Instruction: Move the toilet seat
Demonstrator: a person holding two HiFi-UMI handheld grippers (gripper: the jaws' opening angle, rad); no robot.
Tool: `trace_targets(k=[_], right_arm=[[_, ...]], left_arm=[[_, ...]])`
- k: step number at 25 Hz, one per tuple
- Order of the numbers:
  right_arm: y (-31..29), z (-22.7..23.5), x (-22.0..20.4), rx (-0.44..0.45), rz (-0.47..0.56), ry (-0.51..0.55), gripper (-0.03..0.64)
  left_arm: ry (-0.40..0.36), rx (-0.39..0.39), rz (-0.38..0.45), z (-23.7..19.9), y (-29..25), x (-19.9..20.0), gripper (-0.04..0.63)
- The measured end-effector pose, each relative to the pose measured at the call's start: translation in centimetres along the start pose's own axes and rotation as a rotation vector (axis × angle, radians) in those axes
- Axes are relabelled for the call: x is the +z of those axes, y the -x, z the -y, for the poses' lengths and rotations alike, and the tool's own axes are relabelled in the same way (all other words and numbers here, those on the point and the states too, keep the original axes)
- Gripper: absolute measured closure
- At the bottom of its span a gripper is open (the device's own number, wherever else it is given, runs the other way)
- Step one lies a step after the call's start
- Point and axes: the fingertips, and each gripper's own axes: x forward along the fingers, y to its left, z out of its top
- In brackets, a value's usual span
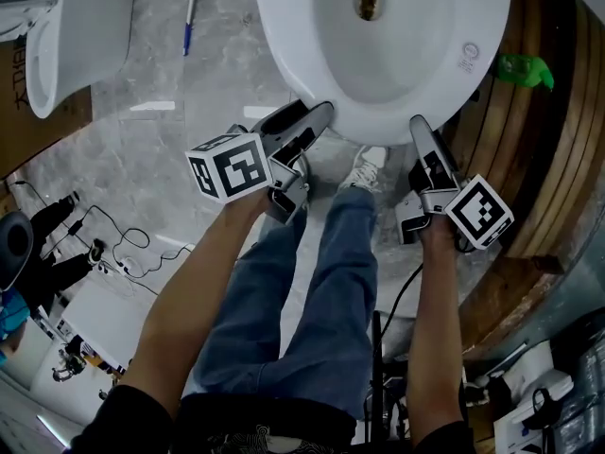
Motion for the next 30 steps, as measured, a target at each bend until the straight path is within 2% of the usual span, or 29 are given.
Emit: trace_targets(k=[4, 14, 19, 24, 30], right_arm=[[0.1, 0.0, 0.2, 0.033, 0.006, -0.016, 0.420], [2.6, -2.1, 0.8, 0.030, -0.001, -0.091, 0.437], [4.5, -4.3, 1.8, 0.043, 0.000, -0.138, 0.449], [6.9, -6.8, 2.4, 0.029, 0.026, -0.227, 0.463], [9.1, -10.2, 4.3, 0.069, 0.067, -0.323, 0.477]], left_arm=[[0.045, 0.007, -0.004, 0.0, 0.3, 0.0, 0.398], [0.152, -0.008, 0.049, 2.8, 2.3, 0.7, 0.415], [0.207, -0.039, 0.073, 5.4, 4.0, 1.7, 0.424], [0.263, -0.062, 0.113, 8.4, 6.2, 2.9, 0.430], [0.314, -0.079, 0.151, 12.2, 7.8, 4.5, 0.436]])
